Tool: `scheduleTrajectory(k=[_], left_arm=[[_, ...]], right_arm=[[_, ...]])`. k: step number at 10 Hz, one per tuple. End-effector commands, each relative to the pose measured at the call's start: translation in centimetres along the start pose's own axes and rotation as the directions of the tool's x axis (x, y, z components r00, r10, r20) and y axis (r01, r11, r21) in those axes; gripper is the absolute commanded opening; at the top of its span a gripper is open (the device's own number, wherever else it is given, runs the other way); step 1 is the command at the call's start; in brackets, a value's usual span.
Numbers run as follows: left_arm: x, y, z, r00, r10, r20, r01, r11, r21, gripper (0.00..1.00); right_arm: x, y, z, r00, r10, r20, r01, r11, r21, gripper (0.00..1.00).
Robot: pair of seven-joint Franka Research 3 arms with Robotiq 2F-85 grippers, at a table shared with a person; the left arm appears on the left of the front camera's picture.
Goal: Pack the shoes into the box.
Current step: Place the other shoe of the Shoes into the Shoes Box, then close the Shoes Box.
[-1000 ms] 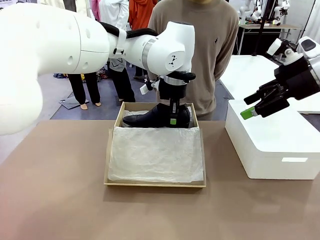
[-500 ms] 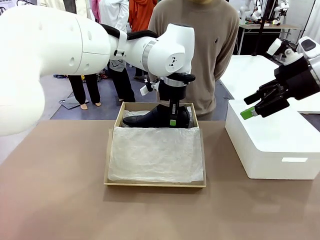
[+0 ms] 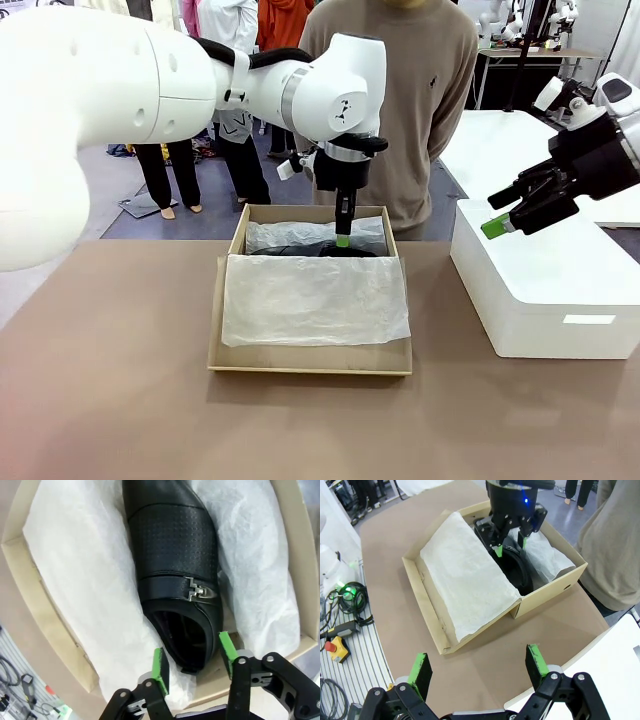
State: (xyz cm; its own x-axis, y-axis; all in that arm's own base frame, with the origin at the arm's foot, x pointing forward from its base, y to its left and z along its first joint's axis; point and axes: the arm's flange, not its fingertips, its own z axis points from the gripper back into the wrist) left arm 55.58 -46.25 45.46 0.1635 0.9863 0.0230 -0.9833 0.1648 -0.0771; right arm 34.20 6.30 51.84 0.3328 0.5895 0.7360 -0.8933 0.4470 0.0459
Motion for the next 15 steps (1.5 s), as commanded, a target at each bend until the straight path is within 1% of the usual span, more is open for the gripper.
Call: scheduleTrajectory(k=[1,3,4,5,15], left_arm=[[-0.1,-1.3,2.2,0.999,0.018,0.029,-0.018,1.0,0.009,1.0],[0.9,-1.6,3.3,0.998,0.059,0.025,-0.059,0.998,0.008,1.0],[2.4,-1.9,2.8,0.995,0.102,-0.023,-0.1,0.993,0.069,1.0],[0.8,-0.6,2.8,1.0,0.018,0.0,-0.018,1.0,-0.007,1.0],[0.8,-0.6,2.8,1.0,0.018,0.0,-0.018,1.0,-0.007,1.0]], right_arm=[[0.0,-0.3,-0.3,0.999,0.02,0.035,-0.021,1.0,0.013,1.0],[0.0,-0.3,-0.3,0.999,0.02,0.035,-0.021,1.0,0.013,1.0],[0.0,-0.3,-0.3,0.999,0.02,0.035,-0.021,1.0,0.013,1.0],[0.0,-0.3,-0.3,0.999,0.02,0.035,-0.021,1.0,0.013,1.0],[0.0,-0.3,-0.3,0.999,0.02,0.035,-0.021,1.0,0.013,1.0]])
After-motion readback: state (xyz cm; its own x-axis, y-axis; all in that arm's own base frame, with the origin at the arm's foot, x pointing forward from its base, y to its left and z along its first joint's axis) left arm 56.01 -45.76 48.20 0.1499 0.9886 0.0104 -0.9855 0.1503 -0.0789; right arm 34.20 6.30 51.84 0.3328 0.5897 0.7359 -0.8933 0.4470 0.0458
